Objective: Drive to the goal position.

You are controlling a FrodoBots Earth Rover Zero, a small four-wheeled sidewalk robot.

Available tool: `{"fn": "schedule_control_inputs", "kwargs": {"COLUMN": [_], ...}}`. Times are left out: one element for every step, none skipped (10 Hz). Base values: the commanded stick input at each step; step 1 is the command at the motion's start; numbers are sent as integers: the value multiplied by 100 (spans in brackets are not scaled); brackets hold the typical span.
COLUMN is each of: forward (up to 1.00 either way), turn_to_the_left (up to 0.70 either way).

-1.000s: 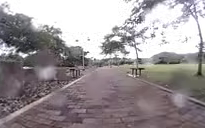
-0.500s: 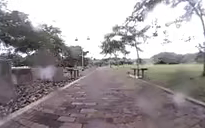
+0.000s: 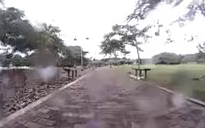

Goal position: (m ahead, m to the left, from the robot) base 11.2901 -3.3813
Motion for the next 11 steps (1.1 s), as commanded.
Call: {"fn": "schedule_control_inputs", "kwargs": {"forward": [70,70,70,70,70,70,70,70,70,70,70], "turn_to_the_left": [0,0,0,0,0,0,0,0,0,0,0]}}
